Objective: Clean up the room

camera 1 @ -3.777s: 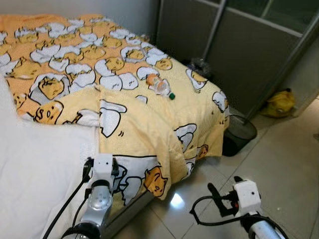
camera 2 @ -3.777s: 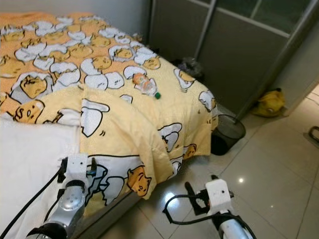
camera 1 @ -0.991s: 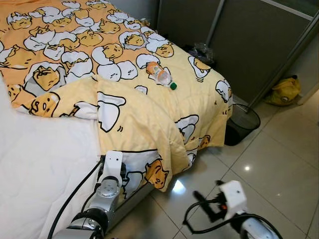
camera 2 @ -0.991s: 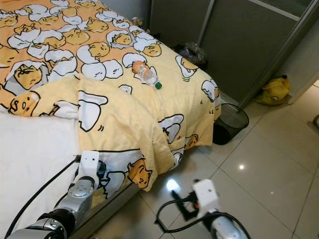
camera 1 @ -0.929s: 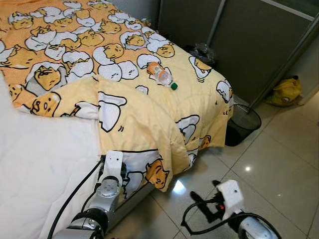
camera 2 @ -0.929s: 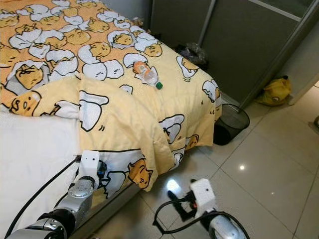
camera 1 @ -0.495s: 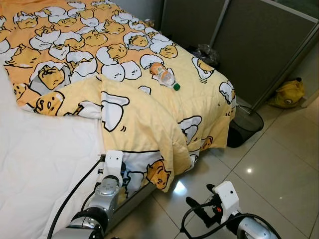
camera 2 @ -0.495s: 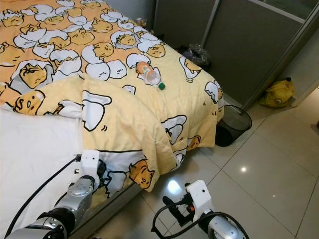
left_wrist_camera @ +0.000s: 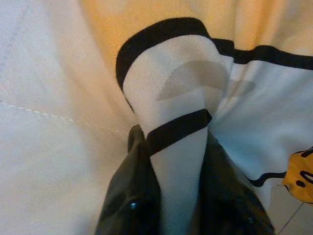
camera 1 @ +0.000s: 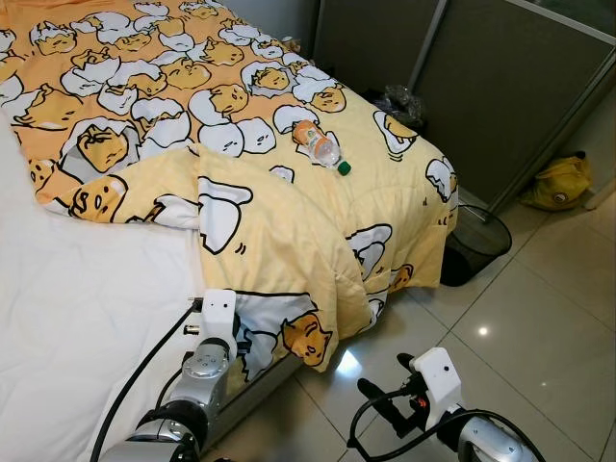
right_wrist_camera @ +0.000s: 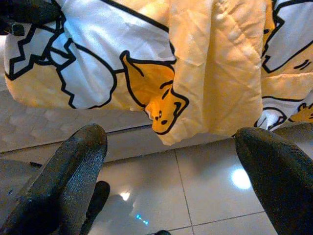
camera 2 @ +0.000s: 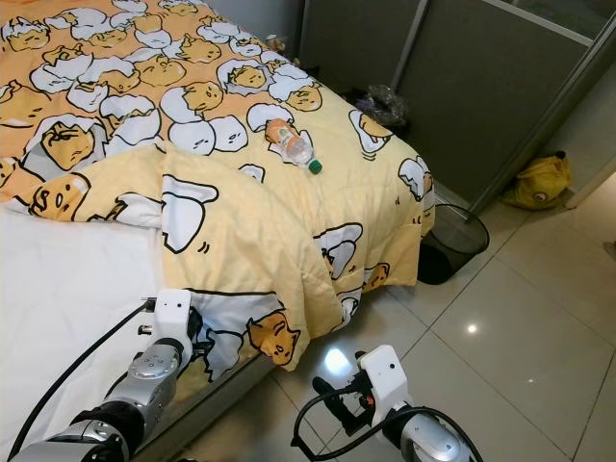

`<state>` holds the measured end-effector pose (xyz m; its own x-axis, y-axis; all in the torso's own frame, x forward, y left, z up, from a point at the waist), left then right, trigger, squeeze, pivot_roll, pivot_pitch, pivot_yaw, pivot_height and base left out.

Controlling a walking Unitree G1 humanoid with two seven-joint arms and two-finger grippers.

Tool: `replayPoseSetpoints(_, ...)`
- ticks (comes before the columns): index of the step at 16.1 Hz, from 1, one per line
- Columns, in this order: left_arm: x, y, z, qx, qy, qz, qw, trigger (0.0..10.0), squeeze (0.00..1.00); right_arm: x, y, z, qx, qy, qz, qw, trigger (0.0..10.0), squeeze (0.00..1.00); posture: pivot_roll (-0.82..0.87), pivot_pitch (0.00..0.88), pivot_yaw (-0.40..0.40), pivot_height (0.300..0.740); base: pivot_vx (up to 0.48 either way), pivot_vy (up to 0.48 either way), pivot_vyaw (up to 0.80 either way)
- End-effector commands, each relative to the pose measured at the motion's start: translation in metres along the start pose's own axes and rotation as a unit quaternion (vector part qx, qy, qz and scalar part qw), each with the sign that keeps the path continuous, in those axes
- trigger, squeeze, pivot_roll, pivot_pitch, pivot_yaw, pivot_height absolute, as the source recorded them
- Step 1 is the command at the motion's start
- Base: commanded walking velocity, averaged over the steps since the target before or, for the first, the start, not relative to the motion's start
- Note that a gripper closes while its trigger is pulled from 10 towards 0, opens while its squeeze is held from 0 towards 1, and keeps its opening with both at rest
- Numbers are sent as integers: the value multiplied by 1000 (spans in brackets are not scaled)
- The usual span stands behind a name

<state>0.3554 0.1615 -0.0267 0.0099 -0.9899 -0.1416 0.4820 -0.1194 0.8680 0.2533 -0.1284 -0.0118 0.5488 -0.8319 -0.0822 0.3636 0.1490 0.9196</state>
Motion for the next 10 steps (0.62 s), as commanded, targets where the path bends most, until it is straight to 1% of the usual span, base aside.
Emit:
replayPoseSetpoints(1, 27, -28, 8, -44, -54, -3, 998, 0, 0, 3, -2, 5, -5, -1, -2, 1000, 10000, 0, 30, 146, -116, 740, 0, 0, 0)
replayPoseSetpoints(2, 30, -32, 10, -46, -69, -14, 996, 0, 0, 1, -3, 5, -7, 2, -2, 1000, 10000, 0, 31, 140, -114, 740, 0, 0, 0)
replayPoseSetpoints(3, 30, -39, 13, -51, -89, -34, 994, 0, 0, 0, -2, 4, -6, 4, -1, 1000, 10000, 0, 37, 127, -109, 740, 0, 0, 0)
replayPoseSetpoints(4, 29, -42, 14, -53, -95, -47, 993, 0, 0, -1, -2, 2, -5, 4, -1, 1000, 10000, 0, 42, 123, -104, 740, 0, 0, 0)
replayPoseSetpoints(5, 25, -45, 14, -56, -96, -46, 993, 10000, 0, 0, -1, 1, -5, 4, -2, 1000, 10000, 0, 47, 117, -102, 740, 0, 0, 0)
replayPoseSetpoints(6, 20, -44, 14, -52, -92, -53, 993, 10000, 0, 1, -1, 1, -4, 2, -2, 1000, 10000, 0, 47, 117, -102, 740, 0, 0, 0)
replayPoseSetpoints(7, 19, -43, 14, -48, -91, -56, 993, 10000, 0, 1, -1, 1, -5, 2, -2, 1000, 10000, 0, 54, 114, -100, 740, 0, 0, 0)
replayPoseSetpoints(8, 18, -40, 14, -31, -93, -60, 993, 10000, 0, 1, -2, 0, -5, 2, -3, 1000, 10000, 0, 62, 110, -99, 740, 0, 0, 0)
replayPoseSetpoints(9, 19, -38, 15, -24, -96, -56, 994, 10000, 0, 0, -3, 0, -6, 2, -2, 1000, 10000, 0, 62, 110, -99, 740, 0, 0, 0)
replayPoseSetpoints(10, 21, -41, 17, -25, -104, -56, 993, 10000, 0, 0, -4, -1, -7, 4, -2, 1000, 10000, 0, 68, 103, -99, 740, -259, 0, 0)
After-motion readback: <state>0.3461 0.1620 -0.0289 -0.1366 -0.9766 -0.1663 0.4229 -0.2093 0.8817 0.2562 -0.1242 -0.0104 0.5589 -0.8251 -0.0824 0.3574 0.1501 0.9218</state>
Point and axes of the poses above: a point about 5 cm out from each wrist's last joint towards the gripper, its own z axis pointing back from the gripper into the wrist, its own y axis along the axis of the wrist's last joint, x = y × z, the point moved 6 cm from there along -z, pointing out of the wrist towards the gripper
